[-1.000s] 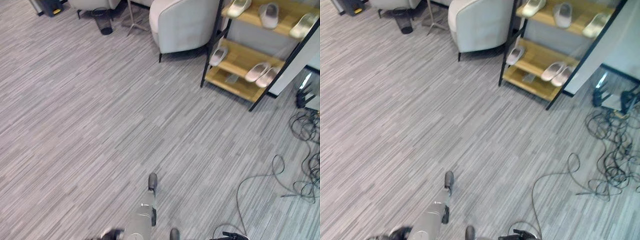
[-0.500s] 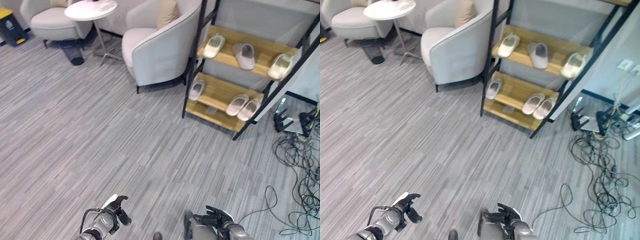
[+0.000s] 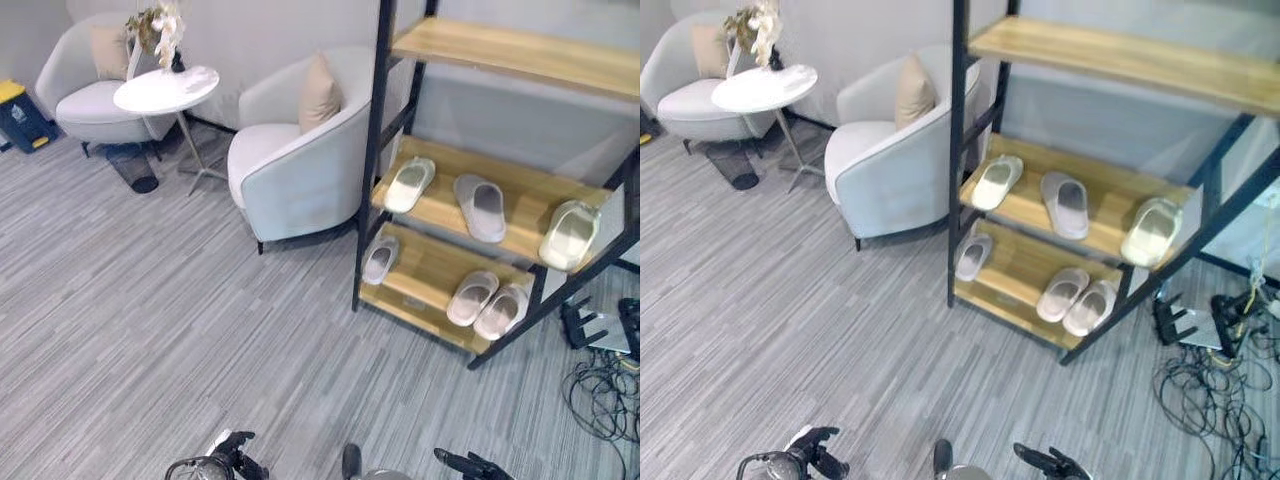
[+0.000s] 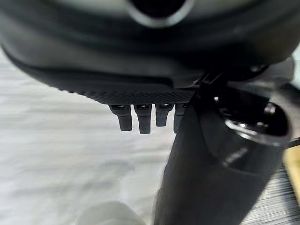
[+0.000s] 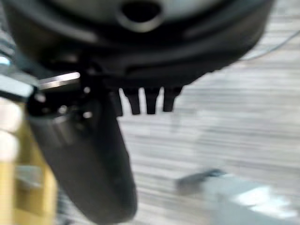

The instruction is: Arrange the slippers neatly on the shoe rack.

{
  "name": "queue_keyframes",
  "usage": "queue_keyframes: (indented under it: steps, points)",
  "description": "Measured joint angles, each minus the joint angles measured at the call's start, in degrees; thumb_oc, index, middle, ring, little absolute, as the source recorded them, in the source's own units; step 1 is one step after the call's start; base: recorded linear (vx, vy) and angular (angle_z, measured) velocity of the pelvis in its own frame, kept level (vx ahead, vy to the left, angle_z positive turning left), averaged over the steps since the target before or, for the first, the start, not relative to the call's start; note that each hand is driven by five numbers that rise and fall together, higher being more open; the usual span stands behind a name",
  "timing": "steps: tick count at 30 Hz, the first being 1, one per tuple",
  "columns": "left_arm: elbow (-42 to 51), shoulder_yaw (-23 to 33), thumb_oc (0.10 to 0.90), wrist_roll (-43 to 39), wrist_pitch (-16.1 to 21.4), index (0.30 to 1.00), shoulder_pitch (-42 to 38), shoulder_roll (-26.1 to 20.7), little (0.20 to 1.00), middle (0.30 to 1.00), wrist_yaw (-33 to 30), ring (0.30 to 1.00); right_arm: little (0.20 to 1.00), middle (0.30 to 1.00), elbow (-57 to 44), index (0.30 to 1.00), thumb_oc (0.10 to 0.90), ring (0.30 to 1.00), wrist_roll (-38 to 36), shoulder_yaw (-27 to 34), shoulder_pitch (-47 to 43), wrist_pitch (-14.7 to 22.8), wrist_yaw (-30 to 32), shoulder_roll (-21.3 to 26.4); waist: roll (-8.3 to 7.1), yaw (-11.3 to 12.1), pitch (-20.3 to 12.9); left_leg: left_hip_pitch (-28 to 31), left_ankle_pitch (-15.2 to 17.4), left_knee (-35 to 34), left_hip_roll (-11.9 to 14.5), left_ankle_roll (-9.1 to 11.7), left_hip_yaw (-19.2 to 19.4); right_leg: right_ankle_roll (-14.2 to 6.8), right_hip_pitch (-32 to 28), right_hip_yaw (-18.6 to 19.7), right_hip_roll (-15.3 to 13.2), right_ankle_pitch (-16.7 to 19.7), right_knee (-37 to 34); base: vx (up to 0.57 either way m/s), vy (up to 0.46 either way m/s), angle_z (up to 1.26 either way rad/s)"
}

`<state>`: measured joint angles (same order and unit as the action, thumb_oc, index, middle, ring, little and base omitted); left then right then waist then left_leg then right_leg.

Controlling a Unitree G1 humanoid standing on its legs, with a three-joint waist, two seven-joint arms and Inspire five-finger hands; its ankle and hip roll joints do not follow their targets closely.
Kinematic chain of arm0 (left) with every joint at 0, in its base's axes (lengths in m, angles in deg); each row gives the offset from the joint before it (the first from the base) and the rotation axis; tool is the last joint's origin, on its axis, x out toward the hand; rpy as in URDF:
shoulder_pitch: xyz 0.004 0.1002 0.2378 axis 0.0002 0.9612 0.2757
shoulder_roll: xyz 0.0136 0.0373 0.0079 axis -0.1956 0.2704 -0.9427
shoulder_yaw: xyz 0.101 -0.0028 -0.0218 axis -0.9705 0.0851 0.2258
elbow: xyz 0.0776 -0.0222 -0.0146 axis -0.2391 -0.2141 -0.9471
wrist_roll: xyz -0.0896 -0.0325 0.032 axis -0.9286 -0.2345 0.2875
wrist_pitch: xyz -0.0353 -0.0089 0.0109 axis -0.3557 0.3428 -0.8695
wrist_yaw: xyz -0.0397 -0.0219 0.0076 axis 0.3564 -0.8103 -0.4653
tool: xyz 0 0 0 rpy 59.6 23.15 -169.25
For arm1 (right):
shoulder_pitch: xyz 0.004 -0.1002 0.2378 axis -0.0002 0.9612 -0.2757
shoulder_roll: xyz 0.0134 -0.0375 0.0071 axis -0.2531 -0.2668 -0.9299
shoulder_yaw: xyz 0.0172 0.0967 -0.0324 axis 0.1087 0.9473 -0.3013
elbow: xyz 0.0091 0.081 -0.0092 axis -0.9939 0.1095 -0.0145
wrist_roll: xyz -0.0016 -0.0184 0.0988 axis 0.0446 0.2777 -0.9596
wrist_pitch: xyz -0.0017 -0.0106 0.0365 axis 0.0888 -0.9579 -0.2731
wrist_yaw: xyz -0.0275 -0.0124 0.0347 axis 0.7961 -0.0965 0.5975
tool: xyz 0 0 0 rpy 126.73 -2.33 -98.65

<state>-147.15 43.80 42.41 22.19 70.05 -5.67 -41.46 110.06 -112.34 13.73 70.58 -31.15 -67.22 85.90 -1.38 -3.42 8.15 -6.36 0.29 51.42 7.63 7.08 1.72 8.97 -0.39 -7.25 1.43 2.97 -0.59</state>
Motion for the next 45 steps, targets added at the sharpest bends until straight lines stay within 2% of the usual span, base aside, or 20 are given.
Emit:
queue_keyframes:
  steps: [1, 4, 7, 8, 12, 13, 16, 19, 21, 24, 26, 29, 33, 36, 39, 41, 42, 43, 44, 45]
  points:
    - [0.91, -1.19, 0.800, -0.04, -0.14, 0.900, -0.38, -0.21, 0.900, 0.900, -0.10, 0.900, 0.900, 0.900, 0.22, 0.900, 0.800, 0.900, -0.59, -0.11, -0.25, -0.22, 0.81, 0.00, -0.35, 0.31, 0.20, -1.25, 1.57, -2.71, 0.45, -1.95, 1.75, -0.44, -1.55, 0.69, -0.25, 0.27, -1.24, 0.18, 0.034, -0.13]
    - [2.72, -2.29, 0.800, -0.32, 0.21, 0.900, -0.56, -0.15, 0.900, 0.900, -0.27, 0.900, 0.900, 0.900, -1.39, 0.900, 0.800, 0.900, -1.45, -1.99, -1.18, 0.42, 1.22, 0.82, -0.65, 1.61, 0.46, -5.15, 1.78, -15.33, -0.78, -1.68, 1.11, -1.64, -5.15, 1.64, -0.93, 0.12, -3.27, 0.26, 0.072, -0.47]
    - [3.00, -4.49, 0.800, -0.57, 0.92, 0.900, -0.55, 0.49, 0.900, 0.900, -0.45, 0.900, 0.900, 0.900, -3.06, 0.900, 0.800, 0.900, -1.15, -5.13, -1.26, 0.30, 1.51, 1.67, -0.54, 3.12, 0.64, -1.96, -0.21, -47.30, -6.01, -0.62, -2.53, -3.13, -6.95, 5.02, -1.76, -1.89, -4.77, 0.21, 0.047, -0.39]
    - [3.30, -4.76, 0.800, -1.22, 1.04, 0.900, -1.22, 1.58, 0.900, 0.900, -0.26, 0.900, 0.900, 0.900, -2.55, 0.900, 0.800, 0.900, -0.79, -5.08, -1.91, 0.68, 1.43, 2.43, 1.24, 3.86, 2.34, -1.89, -3.35, -55.76, -7.39, 0.10, -3.76, -3.88, -8.21, 5.64, -1.29, -1.04, -4.70, 0.11, 0.031, -0.52]
    - [3.96, -4.50, 0.800, -0.96, 0.96, 0.900, 0.76, 2.12, 0.900, 0.900, -0.63, 0.900, 0.900, 0.900, -2.94, 0.900, 0.800, 0.900, 0.40, -5.34, 1.30, 1.43, 1.48, 1.13, 3.93, 4.66, 0.87, -1.09, -5.40, -47.54, -6.26, -1.61, -1.73, -5.67, -12.00, 9.45, 0.51, -4.38, -4.66, 0.21, 0.149, -0.54]
    - [3.25, -4.62, 0.800, -0.90, 0.87, 0.900, 1.51, 2.49, 0.900, 0.900, -0.62, 0.900, 0.900, 0.900, -2.85, 0.900, 0.800, 0.900, 0.74, -5.27, 2.02, 1.59, 1.54, 0.97, 5.11, 3.81, -0.06, 0.44, -7.90, -49.05, -5.97, -5.13, -1.60, -6.69, -12.82, 10.10, 1.07, -5.46, -4.54, 0.15, 0.137, -0.36]
    - [0.58, -4.49, 0.800, -0.80, 0.71, 0.900, 2.06, 1.84, 0.900, 0.900, -0.44, 0.900, 0.900, 0.900, -2.19, 0.900, 0.800, 0.900, 0.78, -3.96, 4.79, 1.17, 1.54, -1.49, 2.78, 2.01, -1.10, 5.94, -9.29, -55.67, -8.92, -8.33, 0.89, -10.48, -11.83, 10.80, -2.58, -10.33, 0.51, 0.15, 0.171, -0.29]
    - [0.24, -6.22, 0.800, 0.15, -0.31, 0.900, 1.66, 1.08, 0.900, 0.900, -0.46, 0.900, 0.900, 0.900, -2.14, 0.900, 0.800, 0.900, 0.79, -3.45, 6.51, 0.66, 1.61, -2.65, 2.12, 1.28, -1.43, 6.32, -8.72, -56.10, -10.87, -10.23, 1.46, -13.01, -11.20, 10.83, -4.60, -11.86, 1.75, 0.07, 0.126, -0.11]
    - [0.28, -6.56, 0.800, 0.18, -0.35, 0.900, 1.20, 0.48, 0.900, 0.900, -0.38, 0.900, 0.900, 0.900, -2.16, 0.900, 0.800, 0.900, 0.78, -3.35, 6.23, 0.41, 1.57, -3.30, 2.27, 1.25, -1.40, 6.44, -8.35, -56.08, -10.90, -10.66, 1.75, -14.33, -10.17, 10.81, -4.79, -12.70, 3.24, -0.01, 0.095, -0.26]
    - [0.73, -8.79, 0.800, 0.21, -0.35, 0.900, 0.96, -0.01, 0.900, 0.900, -0.43, 0.900, 0.900, 0.900, -2.88, 0.900, 0.800, 0.900, 0.69, -2.79, 2.15, 0.07, 1.57, -3.23, 4.21, 2.22, 0.09, 6.55, -7.60, -55.74, -8.90, -11.50, 5.41, -17.27, -1.80, 11.97, -3.55, -15.44, 17.18, -0.02, 0.001, -0.64]
    - [1.25, -8.20, 0.800, 0.15, -0.29, 0.900, 0.90, -0.31, 0.900, 0.900, -0.81, 0.900, 0.900, 0.900, -5.97, 0.900, 0.800, 0.900, 0.70, -3.00, -0.11, 0.12, 1.47, -3.28, 4.07, 2.62, 1.06, 6.66, -6.49, -55.86, -8.55, -11.86, 9.42, -18.61, 2.86, 11.52, -5.90, -16.94, 20.71, 0.07, -0.103, -0.89]
    - [0.63, -7.69, 0.800, 0.16, -0.32, 0.900, 0.22, -0.22, 0.900, 0.900, -1.14, 0.900, 0.900, 0.900, -6.89, 0.900, 0.800, 0.900, 0.69, -2.57, -2.18, 0.75, 1.49, -3.01, 4.52, 2.55, 1.58, 5.45, -6.25, -55.80, -7.58, -11.36, 10.03, -17.36, 4.96, 9.02, -8.87, -13.70, 15.76, 0.14, -0.149, -0.43]
    - [0.76, -6.33, 0.800, 0.19, -0.29, 0.900, 0.73, 0.31, 0.900, 0.900, -1.30, 0.900, 0.900, 0.900, -6.80, 0.900, 0.800, 0.900, 0.61, -1.80, -1.37, 0.80, 1.74, -1.47, 6.42, 2.34, 1.77, 5.11, -7.09, -55.64, -4.95, -8.93, 6.85, -18.12, 2.55, 5.86, -8.51, -6.78, 8.13, 0.16, -0.201, -0.11]
    - [0.74, -6.77, 0.800, 0.40, -0.24, 0.900, 1.81, 1.43, 0.900, 0.900, -1.18, 0.900, 0.900, 0.900, -6.76, 0.900, 0.800, 0.900, 0.40, -0.82, 1.53, 0.74, 2.24, 1.82, 8.96, 0.05, 0.73, 5.67, -7.51, -55.79, -1.85, -5.54, 4.35, -13.39, -0.34, 4.53, -4.34, -5.91, 6.30, 0.25, -0.425, 0.23]
    - [1.25, -8.19, 0.800, 1.22, 0.24, 0.900, 2.55, 1.33, 0.900, 0.900, -1.39, 0.900, 0.900, 0.900, -6.75, 0.900, 0.800, 0.900, -0.13, -0.66, 4.22, 0.72, 2.99, 3.87, 8.91, -0.48, -1.30, 4.76, -5.46, -56.02, 0.50, -3.38, 1.13, -10.21, -0.05, 2.95, -1.59, -7.68, 8.08, 0.19, -0.395, 0.33]
    - [1.79, -7.99, 0.800, 1.18, 0.26, 0.900, 2.73, 0.72, 0.900, 0.900, -1.42, 0.900, 0.900, 0.900, -7.22, 0.900, 0.800, 0.900, -1.22, -0.74, 4.53, 0.83, 2.99, 3.71, 8.02, -0.36, -1.81, 3.59, -1.92, -52.87, 1.55, -4.66, 0.42, -8.01, -0.10, 2.29, -0.01, -8.69, 9.98, 0.05, -0.327, 0.33]
    - [2.37, -7.74, 0.800, 1.09, 0.32, 0.900, 2.30, 0.53, 0.900, 0.900, -1.51, 0.900, 0.900, 0.900, -7.32, 0.900, 0.800, 0.900, -1.36, -0.91, 4.68, 0.92, 2.91, 3.74, 7.23, -0.35, -1.40, 2.03, -5.20, -50.32, 2.41, -3.86, -1.61, -6.86, 0.11, 2.06, 0.31, -9.57, 10.67, 0.02, -0.356, 0.51]
    - [2.41, -7.57, 0.800, 0.75, 0.43, 0.900, 2.09, 0.74, 0.900, 0.900, -1.69, 0.900, 0.900, 0.900, -7.35, 0.900, 0.800, 0.900, -1.69, -0.74, 4.40, 1.21, 3.08, 3.54, 7.07, -0.07, -1.66, 0.46, -8.96, -47.75, 2.72, -0.10, -3.25, -6.35, -0.32, 1.52, 1.87, -9.83, 10.84, 0.03, -0.296, 0.87]
    - [3.13, -7.60, 0.800, 0.02, 0.43, 0.900, 0.02, -0.03, 0.900, 0.900, -1.74, 0.900, 0.900, 0.900, -7.48, 0.900, 0.800, 0.900, -2.23, -0.82, 3.83, 1.63, 3.07, 2.17, 3.49, 0.15, -1.09, -3.52, -14.86, -44.33, 0.42, 2.43, -5.42, -4.82, 0.88, 0.94, -0.61, -10.84, 11.85, 0.05, -0.198, 0.75]
    - [4.27, -7.73, 0.800, -0.03, 0.52, 0.900, -1.17, -0.39, 0.900, 0.900, -2.06, 0.900, 0.900, 0.900, -7.34, 0.900, 0.800, 0.900, -2.51, -1.01, 3.09, 1.71, 3.06, 1.43, 1.48, 1.07, 0.16, -4.41, -15.50, -41.38, 0.11, 0.76, -4.81, -4.74, 0.85, 0.09, -1.77, -10.35, 11.60, 0.08, -0.128, 0.51]
